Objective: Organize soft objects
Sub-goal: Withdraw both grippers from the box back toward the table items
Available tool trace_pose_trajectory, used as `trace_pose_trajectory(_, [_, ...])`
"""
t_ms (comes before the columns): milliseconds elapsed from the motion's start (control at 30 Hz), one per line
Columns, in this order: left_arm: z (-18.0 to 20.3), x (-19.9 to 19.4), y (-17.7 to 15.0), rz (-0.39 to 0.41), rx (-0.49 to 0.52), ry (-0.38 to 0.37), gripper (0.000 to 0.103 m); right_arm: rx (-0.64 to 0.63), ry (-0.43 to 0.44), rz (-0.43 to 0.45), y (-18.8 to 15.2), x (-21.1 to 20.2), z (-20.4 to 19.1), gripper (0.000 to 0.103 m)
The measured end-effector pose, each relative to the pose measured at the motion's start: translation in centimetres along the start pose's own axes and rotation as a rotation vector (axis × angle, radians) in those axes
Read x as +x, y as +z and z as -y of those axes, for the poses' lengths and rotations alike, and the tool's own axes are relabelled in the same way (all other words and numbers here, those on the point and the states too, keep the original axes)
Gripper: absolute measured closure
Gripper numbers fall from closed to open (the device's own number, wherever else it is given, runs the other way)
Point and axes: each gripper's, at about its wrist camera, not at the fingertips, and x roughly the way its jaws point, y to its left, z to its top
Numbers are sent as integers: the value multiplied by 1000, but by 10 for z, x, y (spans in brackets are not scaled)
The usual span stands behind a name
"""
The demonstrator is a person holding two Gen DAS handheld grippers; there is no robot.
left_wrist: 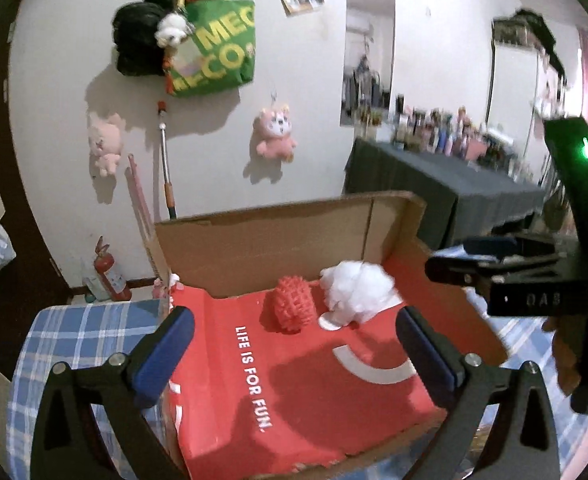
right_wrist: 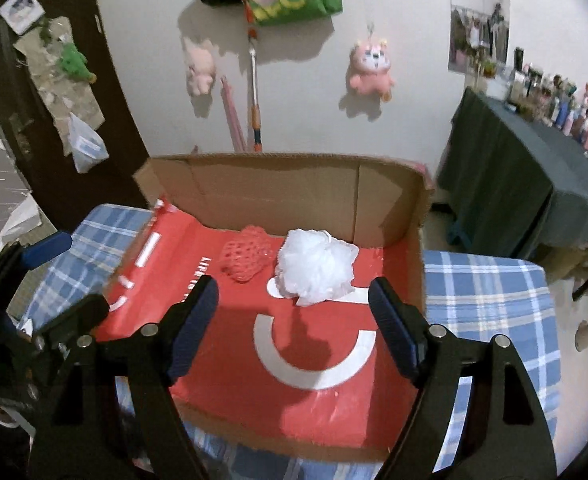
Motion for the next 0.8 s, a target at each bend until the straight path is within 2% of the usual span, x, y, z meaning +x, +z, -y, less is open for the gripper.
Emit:
trace_pose_trajectory(133, [4, -38, -5, 61, -33, -5, 0, -8, 23, 76, -16, -46, -8, 22])
trace_pose_trajectory(367, [19, -103, -32, 164, -17, 2, 0, -36, 51, 210, -59, -113, -20, 21])
trace_pose_trajectory(433, [21, -122, -45, 196, -29, 3, 0, -37, 66, 241, -73, -130, -23, 20])
trace_pose_trajectory(500, [24, -138, -58, 229, -33, 16, 0, -54, 62, 274, -89, -147, -29, 11])
trace_pose_trajectory(800, [41, -202, -123, 353, -16, 34, 0, -129, 7, 430, -177, -202, -58, 8])
